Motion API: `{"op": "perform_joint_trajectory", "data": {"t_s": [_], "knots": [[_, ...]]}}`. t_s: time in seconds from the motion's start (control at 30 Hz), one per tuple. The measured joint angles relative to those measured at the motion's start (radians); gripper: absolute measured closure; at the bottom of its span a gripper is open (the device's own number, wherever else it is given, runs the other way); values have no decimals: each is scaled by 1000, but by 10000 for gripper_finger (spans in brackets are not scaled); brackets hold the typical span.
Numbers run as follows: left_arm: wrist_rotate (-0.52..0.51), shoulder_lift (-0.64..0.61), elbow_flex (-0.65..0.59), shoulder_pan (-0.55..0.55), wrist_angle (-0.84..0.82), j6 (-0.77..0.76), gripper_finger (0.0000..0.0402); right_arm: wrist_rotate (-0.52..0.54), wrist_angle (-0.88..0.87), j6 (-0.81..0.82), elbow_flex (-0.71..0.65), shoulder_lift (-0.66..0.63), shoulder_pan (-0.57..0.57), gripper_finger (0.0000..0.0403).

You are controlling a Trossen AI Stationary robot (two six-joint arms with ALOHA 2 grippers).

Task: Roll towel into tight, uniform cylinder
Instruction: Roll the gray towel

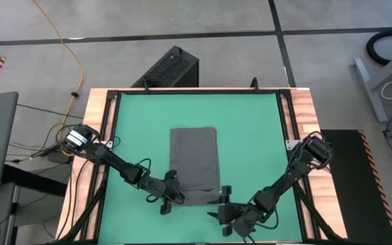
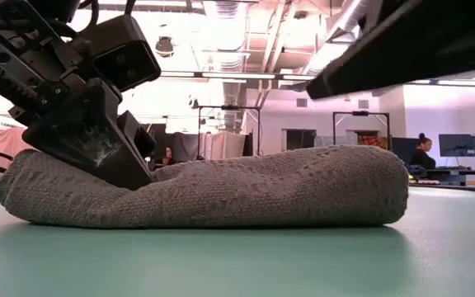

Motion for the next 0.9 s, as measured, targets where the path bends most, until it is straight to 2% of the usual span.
{"op": "perform_joint_trajectory", "data": {"t_s": [0.3, 0.5, 0.8, 0.9], "knots": [[5, 0, 0, 2, 1, -26, 401, -5, -74, -64, 6, 0, -25, 173], [33, 0, 0, 2, 8, -35, 401, -80, -131, -61, 5, 0, -65, 172], [25, -3, -2, -8, 60, -10, 401, -96, -171, -17, -27, 49, -93, 174], [22, -3, -2, -15, 74, 1, 401, -96, -169, 24, -26, 64, -93, 192]]}}
